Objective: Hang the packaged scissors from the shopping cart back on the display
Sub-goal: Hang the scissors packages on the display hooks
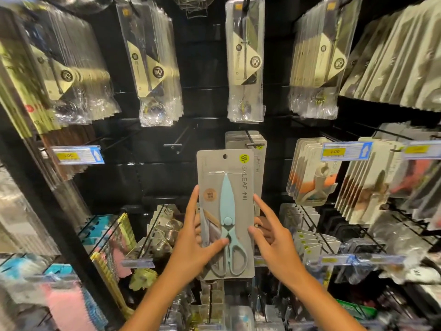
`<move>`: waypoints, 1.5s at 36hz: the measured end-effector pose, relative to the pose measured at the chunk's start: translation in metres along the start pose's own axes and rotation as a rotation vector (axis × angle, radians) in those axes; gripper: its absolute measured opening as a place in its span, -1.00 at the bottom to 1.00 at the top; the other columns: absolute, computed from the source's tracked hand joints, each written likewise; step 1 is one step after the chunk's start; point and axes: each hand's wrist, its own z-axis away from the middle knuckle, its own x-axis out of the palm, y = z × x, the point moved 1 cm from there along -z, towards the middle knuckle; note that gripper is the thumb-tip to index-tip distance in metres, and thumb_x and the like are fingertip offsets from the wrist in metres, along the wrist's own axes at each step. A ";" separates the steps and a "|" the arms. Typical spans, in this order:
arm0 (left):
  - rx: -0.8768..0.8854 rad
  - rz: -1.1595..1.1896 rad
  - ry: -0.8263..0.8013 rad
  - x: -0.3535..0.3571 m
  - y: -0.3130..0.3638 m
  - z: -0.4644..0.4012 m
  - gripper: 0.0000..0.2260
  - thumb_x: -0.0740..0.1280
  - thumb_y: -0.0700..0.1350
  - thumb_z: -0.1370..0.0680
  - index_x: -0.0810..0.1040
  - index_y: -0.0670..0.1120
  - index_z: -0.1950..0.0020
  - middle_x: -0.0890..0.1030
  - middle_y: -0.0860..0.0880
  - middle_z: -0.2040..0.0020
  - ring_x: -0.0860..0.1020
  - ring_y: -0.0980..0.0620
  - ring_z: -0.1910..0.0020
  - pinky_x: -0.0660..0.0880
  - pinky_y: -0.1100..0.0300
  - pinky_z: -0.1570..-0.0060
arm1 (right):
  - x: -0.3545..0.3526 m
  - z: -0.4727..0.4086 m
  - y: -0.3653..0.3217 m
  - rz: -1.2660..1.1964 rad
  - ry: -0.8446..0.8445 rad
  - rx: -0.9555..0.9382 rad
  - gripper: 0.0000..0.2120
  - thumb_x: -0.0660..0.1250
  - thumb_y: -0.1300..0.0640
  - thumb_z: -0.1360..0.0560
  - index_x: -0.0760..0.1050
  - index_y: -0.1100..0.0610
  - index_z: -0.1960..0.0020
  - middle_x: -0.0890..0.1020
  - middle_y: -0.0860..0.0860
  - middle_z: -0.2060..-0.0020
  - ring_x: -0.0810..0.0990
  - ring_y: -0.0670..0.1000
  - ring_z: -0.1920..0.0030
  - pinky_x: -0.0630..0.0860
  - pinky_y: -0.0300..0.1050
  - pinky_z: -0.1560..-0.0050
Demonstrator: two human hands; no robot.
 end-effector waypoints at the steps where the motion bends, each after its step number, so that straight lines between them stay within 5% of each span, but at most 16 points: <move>1: 0.002 -0.014 -0.008 0.003 0.000 -0.002 0.08 0.60 -0.12 -0.40 -0.13 0.48 -0.52 0.45 -0.06 -0.45 0.58 -0.11 -0.27 0.57 -0.16 -0.22 | -0.003 0.001 0.001 0.008 0.010 0.004 -0.35 0.26 0.28 -0.65 0.15 -0.26 -0.55 0.64 -0.32 -0.17 0.64 -0.19 -0.18 0.58 -0.28 -0.16; 10: -0.019 -0.004 -0.108 0.031 0.003 -0.017 0.11 0.60 -0.11 -0.40 -0.17 0.47 -0.52 0.29 0.15 -0.56 0.48 0.14 -0.39 0.52 -0.15 -0.30 | -0.027 0.006 0.011 -0.008 0.080 0.041 -0.36 0.25 0.27 -0.65 0.17 -0.28 -0.54 0.68 -0.11 -0.17 0.67 -0.17 -0.14 0.59 -0.34 -0.04; 21: -0.019 -0.026 -0.115 0.044 0.012 -0.029 0.09 0.62 0.03 -0.35 -0.15 0.48 -0.52 0.42 0.05 -0.48 0.52 0.04 -0.36 0.52 -0.16 -0.30 | -0.046 -0.005 0.017 0.041 0.075 0.012 -0.37 0.25 0.25 -0.65 0.15 -0.22 -0.57 0.71 -0.17 -0.04 0.72 -0.06 0.01 0.66 0.02 -0.07; 25: -0.040 -0.030 -0.107 0.046 0.010 -0.032 0.10 0.63 -0.03 -0.36 -0.14 0.49 -0.51 0.49 0.08 -0.42 0.57 0.11 -0.29 0.55 -0.09 -0.27 | -0.050 -0.010 0.023 0.012 0.037 0.004 -0.36 0.25 0.22 -0.66 0.14 -0.30 -0.56 0.70 -0.18 -0.08 0.64 0.30 -0.02 0.56 0.36 -0.07; 30: -0.052 -0.035 -0.103 0.048 0.003 -0.035 0.08 0.62 -0.05 -0.38 -0.13 0.45 -0.53 0.44 0.12 -0.46 0.56 0.16 -0.30 0.53 0.05 -0.29 | -0.051 -0.020 0.036 0.017 -0.039 0.000 -0.33 0.24 0.19 -0.67 0.08 -0.42 -0.53 0.67 -0.20 -0.15 0.58 0.46 -0.03 0.53 0.46 -0.04; 34: -0.076 -0.056 -0.119 0.050 -0.002 -0.044 0.07 0.59 -0.04 -0.41 -0.17 0.43 -0.55 0.32 0.24 -0.53 0.46 0.24 -0.39 0.46 0.10 -0.37 | -0.051 -0.029 0.043 0.110 -0.097 -0.003 -0.25 0.25 0.13 -0.66 -0.09 -0.49 -0.52 0.68 -0.01 -0.11 0.64 0.33 0.00 0.56 0.38 -0.08; 38: -0.102 -0.055 -0.130 0.054 -0.004 -0.054 0.02 0.52 -0.11 -0.50 -0.21 0.30 -0.59 0.38 0.17 -0.49 0.47 0.34 -0.32 0.51 0.44 -0.11 | -0.046 -0.038 0.048 0.126 -0.190 -0.015 -0.10 0.32 0.05 -0.63 -0.32 -0.49 -0.49 0.36 -0.17 -0.50 0.54 -0.13 -0.33 0.52 0.05 -0.35; 42: -0.087 -0.120 -0.118 0.057 -0.015 -0.068 -0.02 0.48 -0.07 -0.53 -0.25 0.26 -0.59 0.51 -0.02 -0.39 0.56 0.19 -0.27 0.49 0.43 -0.12 | -0.043 -0.052 0.060 0.170 -0.234 -0.012 0.01 0.34 0.10 -0.62 -0.45 -0.42 -0.48 0.17 -0.18 -0.59 0.37 -0.14 -0.48 0.39 0.02 -0.48; 46: -0.094 -0.172 -0.110 0.059 -0.019 -0.083 -0.02 0.46 -0.08 -0.55 -0.28 0.22 -0.60 0.49 0.00 -0.43 0.52 0.26 -0.30 0.45 0.48 -0.14 | -0.040 -0.069 0.065 0.191 -0.244 -0.014 0.05 0.35 0.14 -0.61 -0.51 -0.38 -0.47 0.07 -0.20 -0.61 0.29 -0.22 -0.50 0.31 -0.37 -0.33; 51: -0.094 -0.184 -0.119 0.062 -0.022 -0.100 -0.01 0.46 -0.09 -0.55 -0.30 0.16 -0.60 0.36 0.04 -0.52 0.42 0.40 -0.34 0.43 0.45 -0.23 | -0.035 -0.092 0.071 0.224 -0.185 -0.009 0.13 0.42 0.09 -0.55 -0.55 -0.34 -0.46 0.10 -0.05 -0.61 0.30 -0.11 -0.48 0.33 -0.15 -0.37; 54: -0.087 -0.221 -0.107 0.062 -0.028 -0.108 0.00 0.46 -0.21 -0.54 -0.30 0.17 -0.59 0.41 -0.01 -0.47 0.42 0.54 -0.22 0.42 0.53 -0.11 | -0.033 -0.100 0.077 0.265 -0.138 -0.005 0.15 0.44 0.01 -0.53 -0.56 -0.31 -0.47 0.12 0.03 -0.58 0.29 0.05 -0.52 0.35 -0.06 -0.37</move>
